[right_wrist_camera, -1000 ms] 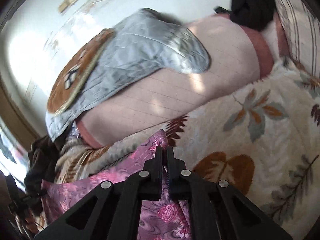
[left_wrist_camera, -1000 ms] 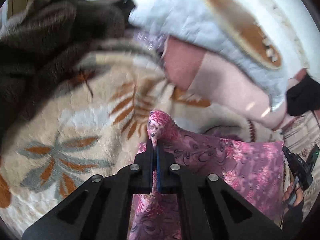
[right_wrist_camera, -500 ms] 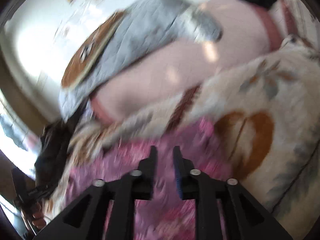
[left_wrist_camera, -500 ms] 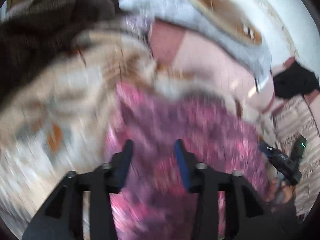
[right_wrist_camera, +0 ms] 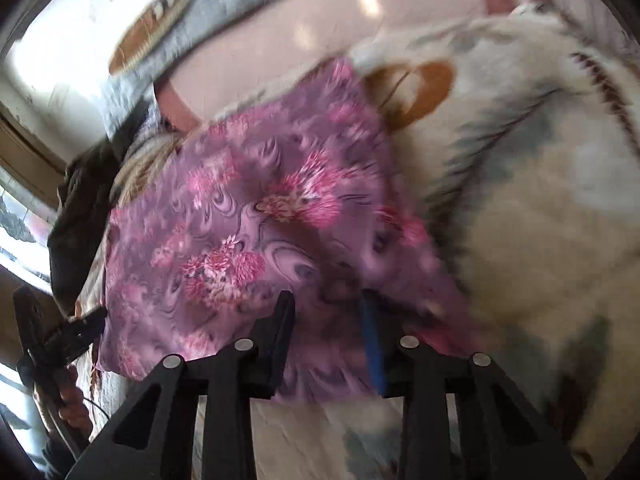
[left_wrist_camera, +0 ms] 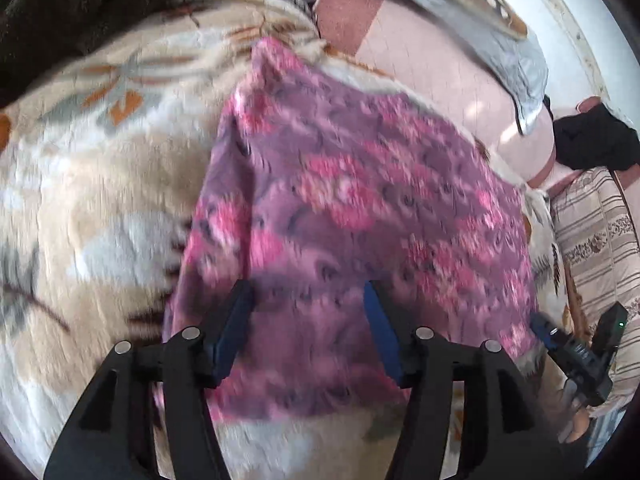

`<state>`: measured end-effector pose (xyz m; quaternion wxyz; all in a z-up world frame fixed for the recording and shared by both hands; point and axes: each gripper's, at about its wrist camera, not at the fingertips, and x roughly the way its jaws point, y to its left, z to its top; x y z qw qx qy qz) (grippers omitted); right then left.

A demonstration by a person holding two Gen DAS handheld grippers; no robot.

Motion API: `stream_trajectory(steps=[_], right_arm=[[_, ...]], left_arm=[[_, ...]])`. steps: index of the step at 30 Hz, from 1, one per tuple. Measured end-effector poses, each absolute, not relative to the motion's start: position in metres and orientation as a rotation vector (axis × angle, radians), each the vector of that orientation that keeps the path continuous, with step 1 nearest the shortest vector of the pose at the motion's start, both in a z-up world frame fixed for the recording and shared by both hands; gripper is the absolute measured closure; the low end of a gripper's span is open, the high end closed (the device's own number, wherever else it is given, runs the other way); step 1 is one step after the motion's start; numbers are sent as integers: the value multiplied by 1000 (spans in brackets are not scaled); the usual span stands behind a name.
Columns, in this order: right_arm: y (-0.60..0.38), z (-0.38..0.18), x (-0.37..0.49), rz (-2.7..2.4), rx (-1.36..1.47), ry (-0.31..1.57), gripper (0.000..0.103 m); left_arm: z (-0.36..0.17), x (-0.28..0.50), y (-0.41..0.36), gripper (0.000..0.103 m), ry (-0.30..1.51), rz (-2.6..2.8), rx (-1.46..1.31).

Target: Fold small clothes

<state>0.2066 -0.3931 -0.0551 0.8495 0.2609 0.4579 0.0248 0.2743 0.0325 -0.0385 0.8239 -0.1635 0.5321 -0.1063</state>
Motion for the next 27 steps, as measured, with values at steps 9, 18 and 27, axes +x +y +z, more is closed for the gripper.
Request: stream_trajectory(steps=[9, 18, 27], right_arm=[[-437, -71, 175, -131, 825, 858, 95], [-444, -55, 180, -137, 755, 802, 94], [-414, -30, 180, -208, 626, 751, 83]], left_arm=[[-43, 263, 42, 45, 1119, -222, -451], [-50, 268, 48, 45, 1098, -248, -493], [-17, 279, 31, 36, 963, -214, -350]])
